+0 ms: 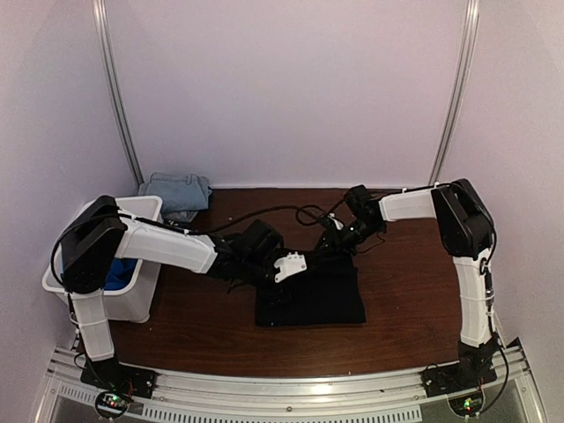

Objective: Fold and stack the mixed laundry pile
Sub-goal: Move the square-folded T-shirt to the center of the board.

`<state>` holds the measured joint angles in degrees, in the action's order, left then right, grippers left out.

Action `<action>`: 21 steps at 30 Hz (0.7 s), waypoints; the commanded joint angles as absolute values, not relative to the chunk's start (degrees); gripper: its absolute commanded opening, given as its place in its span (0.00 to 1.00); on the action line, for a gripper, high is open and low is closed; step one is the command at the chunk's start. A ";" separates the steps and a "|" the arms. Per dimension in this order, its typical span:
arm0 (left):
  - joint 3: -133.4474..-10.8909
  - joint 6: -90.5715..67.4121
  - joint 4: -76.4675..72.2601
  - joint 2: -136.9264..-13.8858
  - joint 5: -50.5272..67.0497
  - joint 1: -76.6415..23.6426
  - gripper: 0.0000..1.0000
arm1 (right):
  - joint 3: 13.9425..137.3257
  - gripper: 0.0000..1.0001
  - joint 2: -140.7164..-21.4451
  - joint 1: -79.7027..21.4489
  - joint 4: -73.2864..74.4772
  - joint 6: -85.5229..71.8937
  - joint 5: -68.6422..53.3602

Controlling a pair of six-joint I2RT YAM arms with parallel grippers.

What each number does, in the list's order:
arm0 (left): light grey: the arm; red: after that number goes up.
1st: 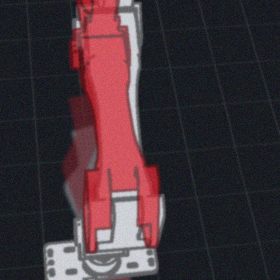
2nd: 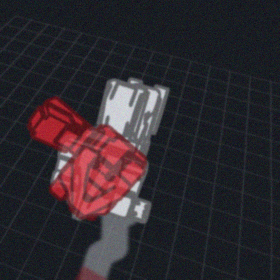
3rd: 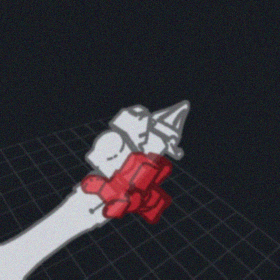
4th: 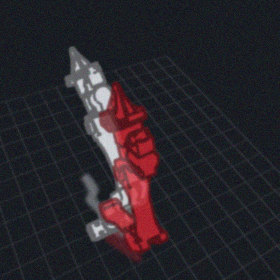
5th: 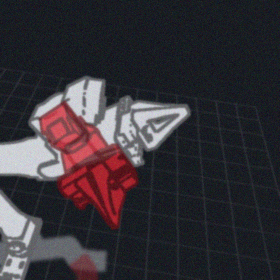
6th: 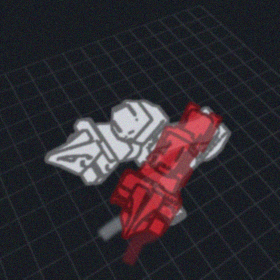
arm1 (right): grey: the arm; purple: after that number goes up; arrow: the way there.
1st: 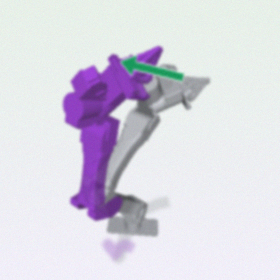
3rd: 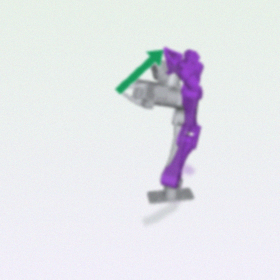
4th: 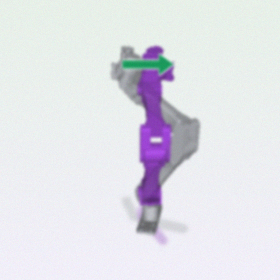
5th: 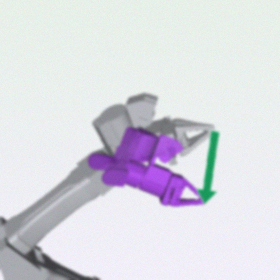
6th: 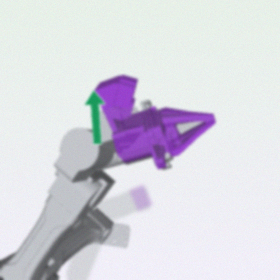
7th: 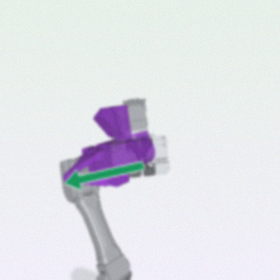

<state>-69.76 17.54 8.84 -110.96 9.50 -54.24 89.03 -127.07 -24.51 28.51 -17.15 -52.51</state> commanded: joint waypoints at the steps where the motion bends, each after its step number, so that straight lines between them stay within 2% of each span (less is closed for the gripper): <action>1: -60.84 21.00 4.52 -105.68 0.95 -58.89 0.80 | 84.60 0.43 -125.39 -26.32 29.57 -13.82 -50.57; 8: -47.32 17.62 3.89 -94.49 -3.22 -68.65 0.81 | 67.43 0.42 -112.85 -31.91 29.15 -13.84 -50.19; 11: -45.91 14.98 6.60 -88.84 -3.45 -72.86 0.82 | 62.27 0.43 -105.91 -33.44 29.86 -14.57 -50.82; 16: -48.49 14.93 8.80 -81.47 -0.47 -73.39 0.81 | 68.54 0.43 -103.49 -32.76 33.49 -14.94 -51.01; 21: -55.94 22.87 13.96 -88.22 3.42 -72.79 0.72 | 74.48 0.31 -110.83 -32.75 34.89 -15.55 -55.42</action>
